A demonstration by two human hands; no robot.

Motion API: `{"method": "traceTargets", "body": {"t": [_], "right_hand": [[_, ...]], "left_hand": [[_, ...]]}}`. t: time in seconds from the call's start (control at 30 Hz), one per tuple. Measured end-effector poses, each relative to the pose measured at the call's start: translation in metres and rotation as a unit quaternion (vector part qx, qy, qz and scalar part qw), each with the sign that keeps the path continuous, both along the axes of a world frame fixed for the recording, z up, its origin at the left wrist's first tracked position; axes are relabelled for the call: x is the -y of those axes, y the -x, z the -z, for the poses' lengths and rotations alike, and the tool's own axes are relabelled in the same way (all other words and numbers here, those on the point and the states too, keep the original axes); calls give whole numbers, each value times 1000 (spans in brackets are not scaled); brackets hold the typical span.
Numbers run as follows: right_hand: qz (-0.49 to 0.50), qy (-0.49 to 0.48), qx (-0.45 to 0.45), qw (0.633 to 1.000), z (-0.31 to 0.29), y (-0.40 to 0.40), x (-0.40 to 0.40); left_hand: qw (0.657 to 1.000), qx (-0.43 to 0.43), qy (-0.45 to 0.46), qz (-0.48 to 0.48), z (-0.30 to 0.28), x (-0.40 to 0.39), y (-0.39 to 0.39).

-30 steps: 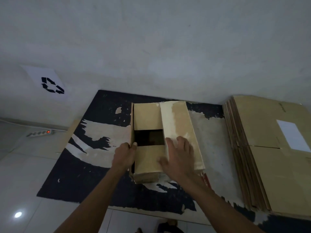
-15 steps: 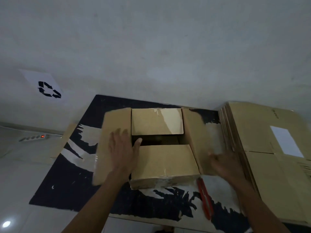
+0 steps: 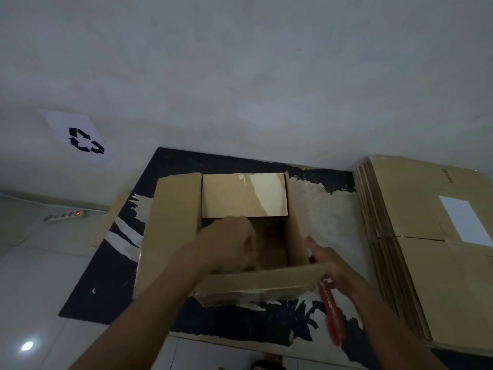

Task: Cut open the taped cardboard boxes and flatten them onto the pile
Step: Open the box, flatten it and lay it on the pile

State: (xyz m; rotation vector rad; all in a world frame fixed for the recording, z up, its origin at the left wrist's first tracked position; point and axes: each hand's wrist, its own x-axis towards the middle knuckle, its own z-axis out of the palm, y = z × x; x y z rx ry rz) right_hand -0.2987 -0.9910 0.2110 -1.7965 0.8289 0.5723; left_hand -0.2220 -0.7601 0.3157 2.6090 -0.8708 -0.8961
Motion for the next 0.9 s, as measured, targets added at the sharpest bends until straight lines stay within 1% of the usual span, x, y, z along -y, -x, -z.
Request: {"method": "traceTargets", "body": {"t": [0.03,0.07,0.13,0.17,0.23,0.27,0.4,0.47,0.5,0.53,0.57,0.6,0.63,0.67,0.7,0.73,0.77,0.8,0.83,0.87,0.9], "right_hand": [[-8,31,-4,999,3,-2,-3],[-27,68,-6,997,8,-3,-5],[-79,138,-3,987,15,-6,-12],[-95,166,0,982,20,-7,-14],[-104,185,-2,977,25,-11,-18],[-104,183,-4,978,26,-12,-19],[-101,177,-19,979,25,-16,-20],[-94,185,-22,978,25,-15,-21],[-92,190,-25,977,24,-15,-22],[-93,197,-27,976,23,-14,-22],[-96,207,-27,973,20,-15,-23],[-98,222,-22,970,17,-16,-22],[-97,238,-13,966,15,-18,-22],[-93,250,3,964,13,-21,-22],[-88,258,17,962,12,-24,-23],[-85,262,33,961,12,-28,-24],[-86,266,46,959,13,-32,-25],[-87,268,56,958,15,-35,-27],[-83,266,61,959,16,-37,-29],[-75,259,69,960,19,-37,-30],[-68,252,75,962,22,-36,-31]], "left_hand": [[998,41,-44,13,12,0,7],[994,54,-89,26,28,-1,13],[988,12,-142,58,62,-4,22],[986,-16,-148,74,77,-5,26],[987,-45,-134,79,101,-6,35],[989,-40,-125,72,109,-6,40],[990,50,-112,67,120,-3,53],[990,55,-109,66,124,-2,50],[991,41,-106,68,125,-2,47],[993,7,-97,65,127,-3,41],[993,-54,-84,58,128,-5,33],[988,-133,-67,50,125,-6,24],[975,-211,-53,44,123,-6,14],[963,-264,-37,37,118,-4,5],[955,-297,-5,7,115,1,-2],[947,-314,39,-48,118,8,-8],[933,-323,88,-132,120,17,-13],[910,-322,131,-227,126,25,-18],[888,-308,159,-302,135,32,-25],[884,-275,172,-337,144,39,-32],[892,-232,181,-343,149,44,-39]]}}
